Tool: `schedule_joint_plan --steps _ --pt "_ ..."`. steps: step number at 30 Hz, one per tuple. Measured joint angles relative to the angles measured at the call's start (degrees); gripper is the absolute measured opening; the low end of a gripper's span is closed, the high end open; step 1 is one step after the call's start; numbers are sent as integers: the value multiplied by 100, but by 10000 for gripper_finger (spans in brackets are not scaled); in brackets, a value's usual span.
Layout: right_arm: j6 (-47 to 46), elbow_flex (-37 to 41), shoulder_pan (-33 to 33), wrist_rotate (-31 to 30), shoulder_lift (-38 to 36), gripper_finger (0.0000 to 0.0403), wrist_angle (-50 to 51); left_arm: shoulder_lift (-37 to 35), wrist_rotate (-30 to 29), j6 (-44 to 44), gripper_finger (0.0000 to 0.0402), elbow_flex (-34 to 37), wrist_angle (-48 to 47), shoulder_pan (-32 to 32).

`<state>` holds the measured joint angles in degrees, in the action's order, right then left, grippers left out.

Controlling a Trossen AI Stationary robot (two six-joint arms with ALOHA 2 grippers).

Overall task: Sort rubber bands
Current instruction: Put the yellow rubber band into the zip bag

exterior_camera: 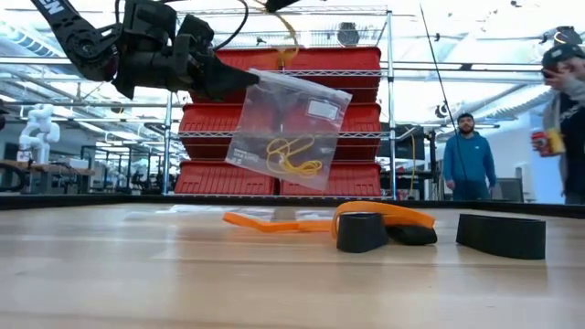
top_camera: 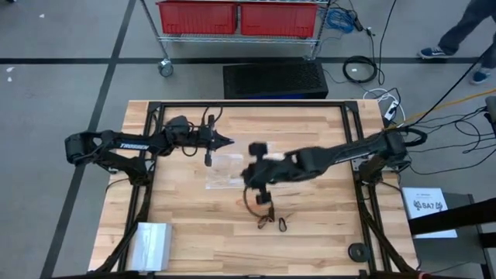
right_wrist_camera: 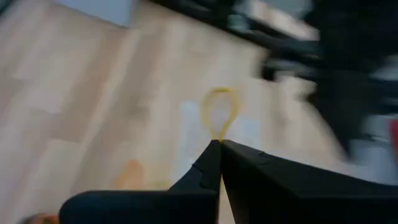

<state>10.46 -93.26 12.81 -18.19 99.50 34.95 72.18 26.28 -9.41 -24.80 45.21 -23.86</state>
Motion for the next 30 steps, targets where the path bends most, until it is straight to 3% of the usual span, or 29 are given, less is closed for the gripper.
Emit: schedule_joint_plan --steps 4,10,30 --pt "300 -13 -257 -520 -347 0 -80 0 0 -2 0 0 13 74" --pt "689 -5 -712 -817 -410 0 -402 0 0 -2 0 0 30 188" --pt "831 -6 -987 -726 -352 0 -645 0 -151 -52 0 0 110 214"
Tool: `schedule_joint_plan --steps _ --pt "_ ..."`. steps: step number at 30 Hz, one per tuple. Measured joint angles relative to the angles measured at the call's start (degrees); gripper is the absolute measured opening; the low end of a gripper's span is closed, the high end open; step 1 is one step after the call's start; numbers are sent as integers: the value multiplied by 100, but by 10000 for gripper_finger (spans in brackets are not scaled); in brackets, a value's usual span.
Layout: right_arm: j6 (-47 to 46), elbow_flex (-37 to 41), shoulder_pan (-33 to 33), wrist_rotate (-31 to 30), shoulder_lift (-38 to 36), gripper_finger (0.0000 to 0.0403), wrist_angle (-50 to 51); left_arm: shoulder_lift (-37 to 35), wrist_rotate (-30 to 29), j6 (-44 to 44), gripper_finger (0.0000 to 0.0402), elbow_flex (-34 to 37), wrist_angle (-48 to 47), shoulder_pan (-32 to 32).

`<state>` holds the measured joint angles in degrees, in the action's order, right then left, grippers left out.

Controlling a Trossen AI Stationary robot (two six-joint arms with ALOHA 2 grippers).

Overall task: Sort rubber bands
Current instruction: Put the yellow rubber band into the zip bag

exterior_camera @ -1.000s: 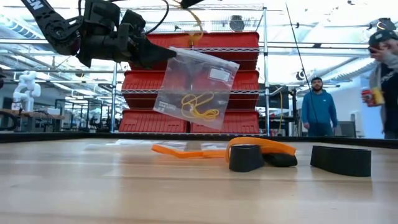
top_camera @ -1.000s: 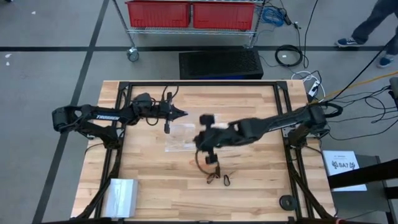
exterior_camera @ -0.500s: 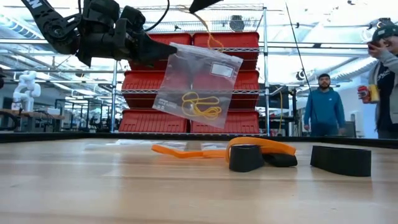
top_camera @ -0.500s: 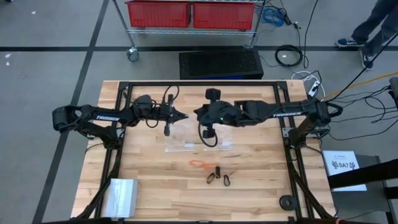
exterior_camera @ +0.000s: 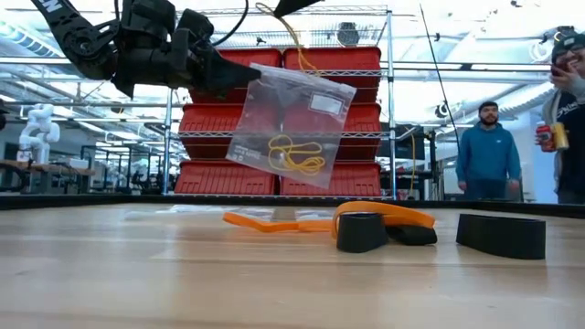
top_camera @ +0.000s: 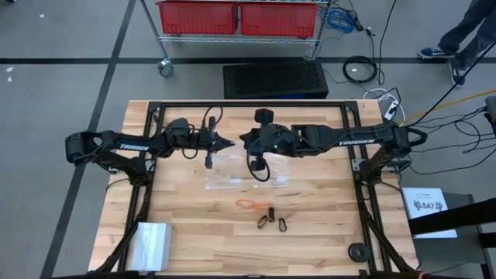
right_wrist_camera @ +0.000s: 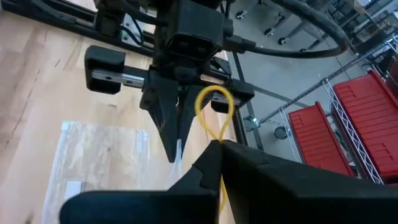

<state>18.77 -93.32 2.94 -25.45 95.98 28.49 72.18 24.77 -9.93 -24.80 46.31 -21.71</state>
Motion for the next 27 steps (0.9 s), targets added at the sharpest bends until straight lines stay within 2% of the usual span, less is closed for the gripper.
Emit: schedule_joint_plan --steps 5,16,27 --pt "-271 -2 0 6 80 0 89 2 0 4 0 0 138 0" --pt "-1506 -4 -176 50 265 0 1053 2 0 3 0 -17 212 0" --pt "-1934 -4 -466 945 614 0 1460 2 0 1 0 -20 247 0"
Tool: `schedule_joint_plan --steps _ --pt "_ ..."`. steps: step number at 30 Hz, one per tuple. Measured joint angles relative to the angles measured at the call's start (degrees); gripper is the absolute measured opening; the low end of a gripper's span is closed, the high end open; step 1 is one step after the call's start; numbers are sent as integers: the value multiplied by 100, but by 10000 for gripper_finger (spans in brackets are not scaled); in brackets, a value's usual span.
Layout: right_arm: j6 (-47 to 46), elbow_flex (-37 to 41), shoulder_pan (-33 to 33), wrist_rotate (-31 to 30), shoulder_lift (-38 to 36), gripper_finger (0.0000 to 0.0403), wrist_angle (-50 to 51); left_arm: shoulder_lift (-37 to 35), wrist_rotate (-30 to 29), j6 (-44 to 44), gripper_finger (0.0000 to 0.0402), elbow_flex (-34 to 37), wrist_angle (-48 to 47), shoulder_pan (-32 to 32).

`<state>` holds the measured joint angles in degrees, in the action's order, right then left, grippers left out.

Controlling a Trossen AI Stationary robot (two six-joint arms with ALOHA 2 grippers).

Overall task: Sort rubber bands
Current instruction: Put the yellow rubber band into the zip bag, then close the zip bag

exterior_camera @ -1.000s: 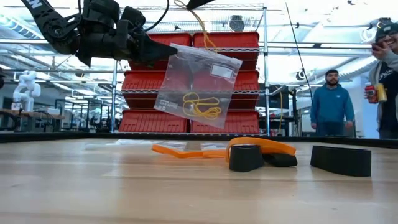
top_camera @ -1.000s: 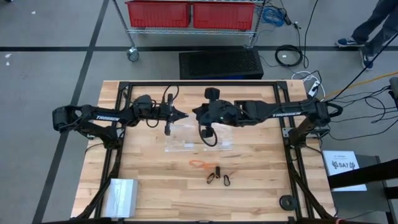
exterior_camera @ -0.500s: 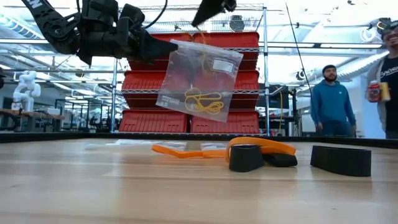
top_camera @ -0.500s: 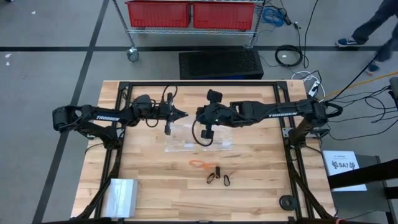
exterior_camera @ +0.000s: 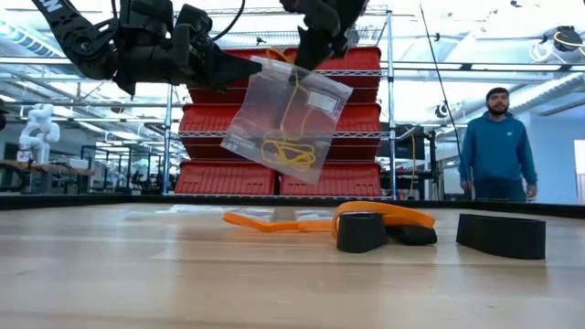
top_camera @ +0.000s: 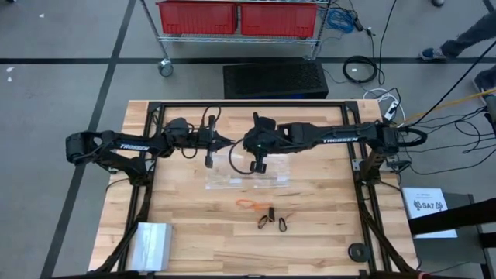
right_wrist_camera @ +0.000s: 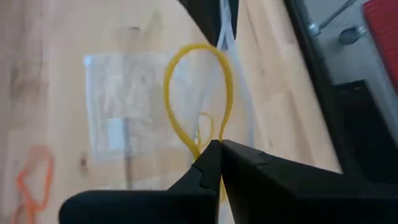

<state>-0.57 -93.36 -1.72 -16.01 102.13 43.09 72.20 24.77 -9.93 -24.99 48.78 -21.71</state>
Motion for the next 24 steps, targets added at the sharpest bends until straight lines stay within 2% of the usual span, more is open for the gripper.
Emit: schedule_joint_plan --steps 5,10,16,20,24 --pt "-177 0 -89 137 -1 15 154 0 2 -93 0 0 -2 0" --pt "-89 -12 -85 129 -106 75 276 0 7 -92 0 0 -40 0" --pt "-5 -415 -89 115 -168 142 636 0 24 -94 0 0 -45 0" --pt "82 -638 -89 122 -170 156 940 0 25 -95 0 0 -70 0" --pt "90 -686 -89 142 -195 150 1256 0 26 -94 0 -2 -162 0"
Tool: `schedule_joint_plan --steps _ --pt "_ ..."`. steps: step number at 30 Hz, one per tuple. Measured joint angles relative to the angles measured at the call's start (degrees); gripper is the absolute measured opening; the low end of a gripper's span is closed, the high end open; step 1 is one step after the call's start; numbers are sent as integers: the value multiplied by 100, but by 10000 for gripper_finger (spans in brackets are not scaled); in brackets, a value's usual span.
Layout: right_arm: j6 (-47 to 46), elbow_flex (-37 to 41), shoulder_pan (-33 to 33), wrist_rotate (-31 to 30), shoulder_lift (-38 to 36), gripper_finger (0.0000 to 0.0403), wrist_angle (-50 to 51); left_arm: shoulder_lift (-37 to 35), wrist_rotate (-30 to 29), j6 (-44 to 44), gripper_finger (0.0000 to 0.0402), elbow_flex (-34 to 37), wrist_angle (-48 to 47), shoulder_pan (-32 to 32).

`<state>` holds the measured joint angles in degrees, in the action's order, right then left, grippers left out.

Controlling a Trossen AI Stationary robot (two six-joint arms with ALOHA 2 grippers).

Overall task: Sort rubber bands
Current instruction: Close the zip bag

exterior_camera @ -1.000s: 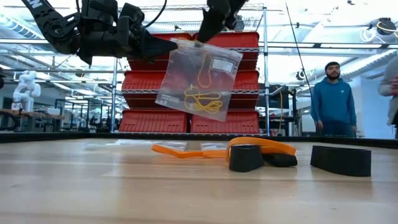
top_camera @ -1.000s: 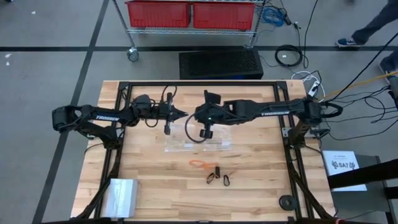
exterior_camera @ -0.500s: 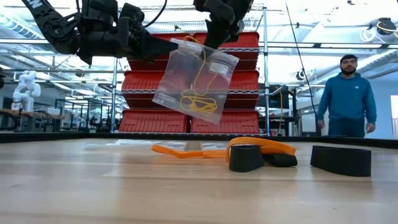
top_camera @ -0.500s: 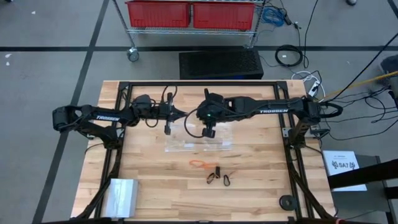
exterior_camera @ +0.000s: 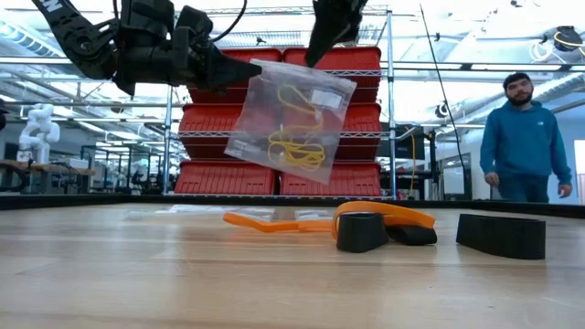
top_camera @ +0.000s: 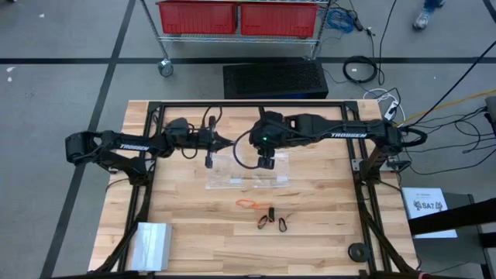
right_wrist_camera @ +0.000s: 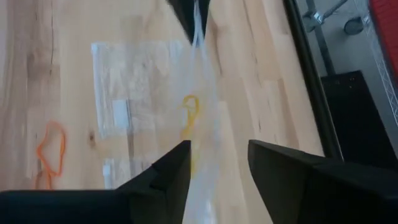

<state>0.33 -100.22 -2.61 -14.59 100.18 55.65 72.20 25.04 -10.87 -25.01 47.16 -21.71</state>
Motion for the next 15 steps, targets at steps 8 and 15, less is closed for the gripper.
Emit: schedule_joint_plan --steps 8,15 --pt "-135 608 -109 155 -259 118 75 0 -500 -117 0 -1 -432 -12" --pt "-115 2420 -568 674 -1130 113 -1468 0 -1229 -359 0 -159 -1060 -336"
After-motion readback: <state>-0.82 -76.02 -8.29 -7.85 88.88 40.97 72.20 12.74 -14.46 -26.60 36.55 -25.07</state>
